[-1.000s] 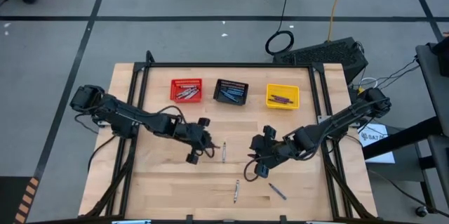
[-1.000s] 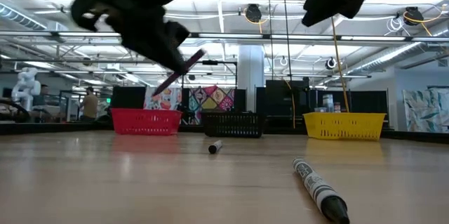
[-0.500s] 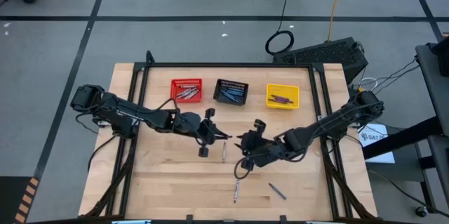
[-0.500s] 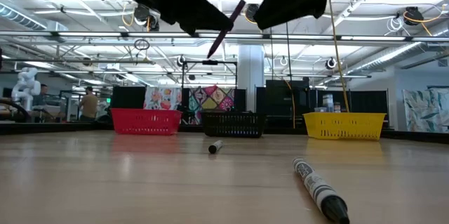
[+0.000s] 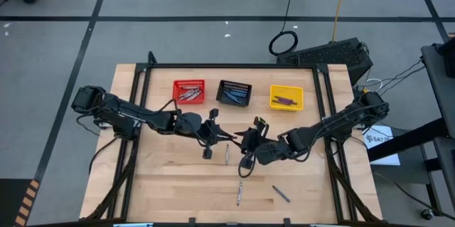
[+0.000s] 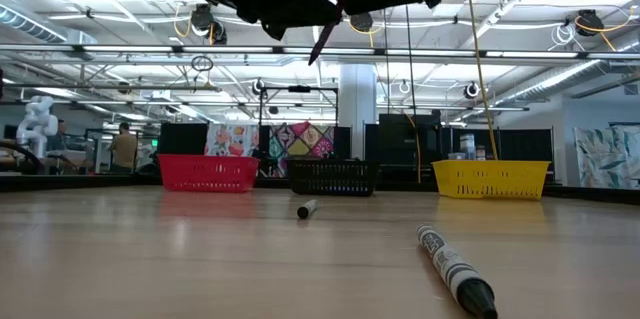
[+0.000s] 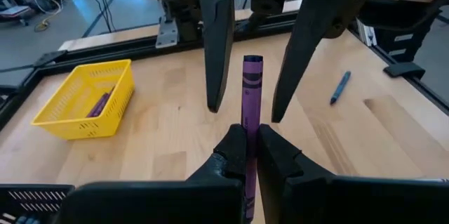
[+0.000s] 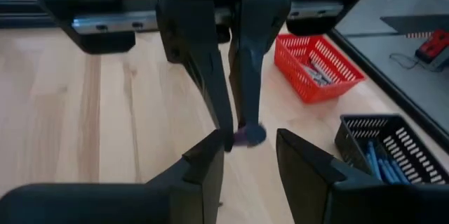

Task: Sort crayons
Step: Put the violet crayon into the yellow bin

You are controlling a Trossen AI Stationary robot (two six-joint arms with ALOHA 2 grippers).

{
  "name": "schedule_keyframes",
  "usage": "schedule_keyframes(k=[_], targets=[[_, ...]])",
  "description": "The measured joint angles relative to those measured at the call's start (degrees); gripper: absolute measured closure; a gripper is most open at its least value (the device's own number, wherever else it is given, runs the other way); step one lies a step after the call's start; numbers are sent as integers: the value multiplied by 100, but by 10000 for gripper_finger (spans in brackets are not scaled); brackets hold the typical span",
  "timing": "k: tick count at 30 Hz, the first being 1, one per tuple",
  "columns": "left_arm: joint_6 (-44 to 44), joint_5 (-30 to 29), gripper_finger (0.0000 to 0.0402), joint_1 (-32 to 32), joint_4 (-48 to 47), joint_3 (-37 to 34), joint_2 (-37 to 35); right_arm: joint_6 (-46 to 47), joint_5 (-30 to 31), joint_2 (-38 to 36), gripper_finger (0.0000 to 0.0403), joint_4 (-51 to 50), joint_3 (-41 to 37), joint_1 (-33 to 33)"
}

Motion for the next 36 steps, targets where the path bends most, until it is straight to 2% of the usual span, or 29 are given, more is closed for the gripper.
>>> schedule_keyframes(k=[8, 14, 18, 27, 36], targets=[[0, 0, 394, 0, 55, 0, 0, -131, -8, 0, 296, 127, 0, -61], [101, -7, 394, 6, 74, 0, 0, -148, -39, 0, 355, 290, 0, -144], [114, -4, 394, 37, 32, 0, 0, -132, -316, 0, 394, 264, 0, -211], [107, -47, 381, 109, 28, 0, 7, -42, -427, -7, 398, 69, 11, -220], [107, -389, 314, 114, 49, 4, 0, 364, -303, 0, 399, -599, 4, -226]])
